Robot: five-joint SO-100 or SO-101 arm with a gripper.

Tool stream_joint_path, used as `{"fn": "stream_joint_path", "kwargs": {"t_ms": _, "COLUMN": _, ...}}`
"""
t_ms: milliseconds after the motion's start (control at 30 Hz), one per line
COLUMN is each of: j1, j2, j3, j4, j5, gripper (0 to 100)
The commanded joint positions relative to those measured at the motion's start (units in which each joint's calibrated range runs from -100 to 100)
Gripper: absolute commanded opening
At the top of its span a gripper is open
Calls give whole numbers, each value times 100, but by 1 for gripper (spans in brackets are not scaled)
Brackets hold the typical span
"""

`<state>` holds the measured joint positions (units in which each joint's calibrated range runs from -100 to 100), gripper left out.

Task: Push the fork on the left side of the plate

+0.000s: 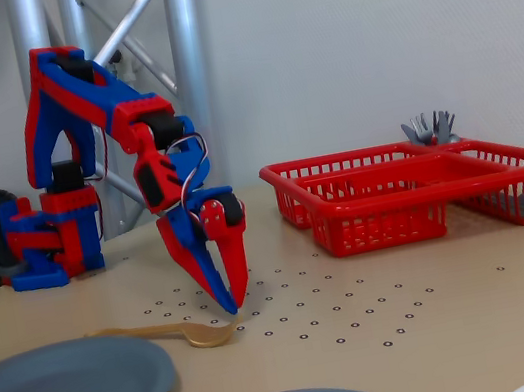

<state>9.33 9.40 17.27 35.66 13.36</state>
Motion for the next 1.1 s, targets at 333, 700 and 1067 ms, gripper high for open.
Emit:
{"fn": "stream_joint_path", "kwargs": {"t_ms": 333, "j1": 86, "j2": 430, "j3": -956, "j4": 84, "j5": -63, "gripper": 0}}
{"fn": "stream_joint_path", "kwargs": {"t_ms": 700, "j1": 460, "j2": 362, "j3": -956, "j4": 84, "j5": 142, "gripper": 0}}
{"fn": "stream_joint_path", "kwargs": {"t_ms": 1067, "j1": 582, "j2": 675, "j3": -1582, "j4": 261, "j5": 117, "gripper": 0}}
